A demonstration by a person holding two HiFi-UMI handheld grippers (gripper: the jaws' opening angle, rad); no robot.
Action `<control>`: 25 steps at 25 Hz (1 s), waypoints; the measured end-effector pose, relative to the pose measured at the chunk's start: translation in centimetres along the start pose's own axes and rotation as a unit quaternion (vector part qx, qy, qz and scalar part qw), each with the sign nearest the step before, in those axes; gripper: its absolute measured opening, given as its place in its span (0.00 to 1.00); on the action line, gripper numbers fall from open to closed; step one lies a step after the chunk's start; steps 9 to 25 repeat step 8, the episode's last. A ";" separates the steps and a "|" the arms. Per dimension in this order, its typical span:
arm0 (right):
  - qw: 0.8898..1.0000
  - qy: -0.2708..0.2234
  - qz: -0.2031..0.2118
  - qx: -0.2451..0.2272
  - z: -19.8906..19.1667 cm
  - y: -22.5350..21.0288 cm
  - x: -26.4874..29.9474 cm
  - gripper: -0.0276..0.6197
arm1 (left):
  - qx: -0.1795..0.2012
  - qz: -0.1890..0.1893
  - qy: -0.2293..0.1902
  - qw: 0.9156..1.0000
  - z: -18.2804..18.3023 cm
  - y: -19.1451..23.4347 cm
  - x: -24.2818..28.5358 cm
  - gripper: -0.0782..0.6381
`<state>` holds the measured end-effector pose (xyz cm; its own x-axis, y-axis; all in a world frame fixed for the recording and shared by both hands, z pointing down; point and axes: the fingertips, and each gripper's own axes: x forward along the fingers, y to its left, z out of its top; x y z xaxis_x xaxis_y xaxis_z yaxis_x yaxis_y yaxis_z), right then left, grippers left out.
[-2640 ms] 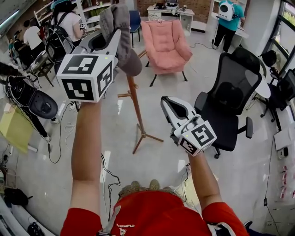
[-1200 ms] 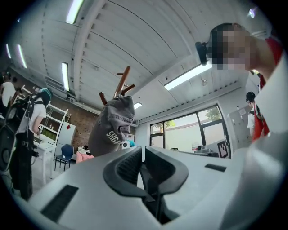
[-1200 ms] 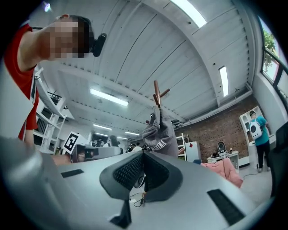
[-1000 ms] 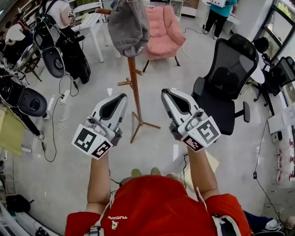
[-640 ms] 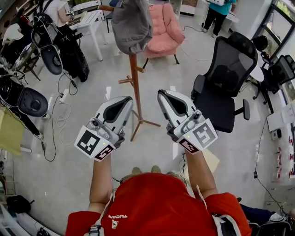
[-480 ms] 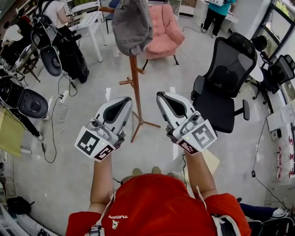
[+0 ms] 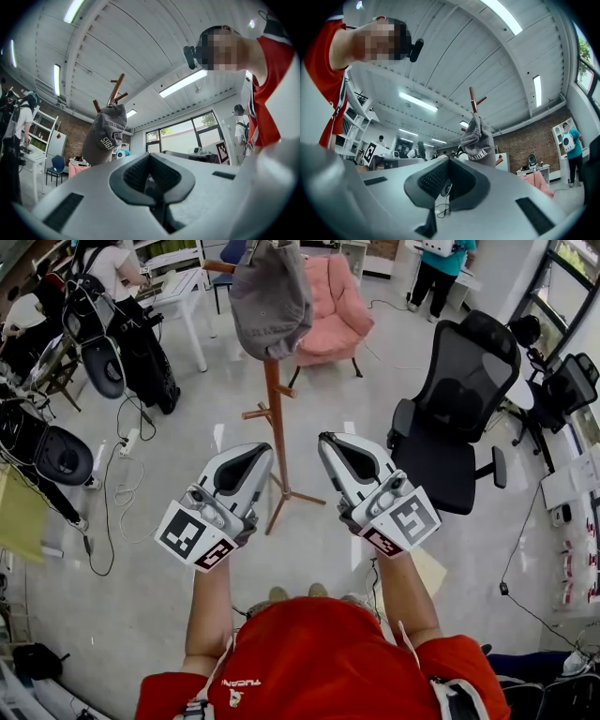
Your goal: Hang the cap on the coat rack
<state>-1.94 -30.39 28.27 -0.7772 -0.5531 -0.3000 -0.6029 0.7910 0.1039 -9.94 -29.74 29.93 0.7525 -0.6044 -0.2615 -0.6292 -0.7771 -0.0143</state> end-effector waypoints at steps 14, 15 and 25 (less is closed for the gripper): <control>1.000 -0.001 0.006 0.001 0.0 0.1 0.2 0.08 | 0.002 0.005 0.000 1.000 0.0 0.2 -0.2 0.12; 1.000 -0.001 0.006 0.001 0.0 0.1 0.2 0.08 | 0.002 0.005 0.000 1.000 0.0 0.2 -0.2 0.12; 1.000 -0.001 0.006 0.001 0.0 0.1 0.2 0.08 | 0.002 0.005 0.000 1.000 0.0 0.2 -0.2 0.12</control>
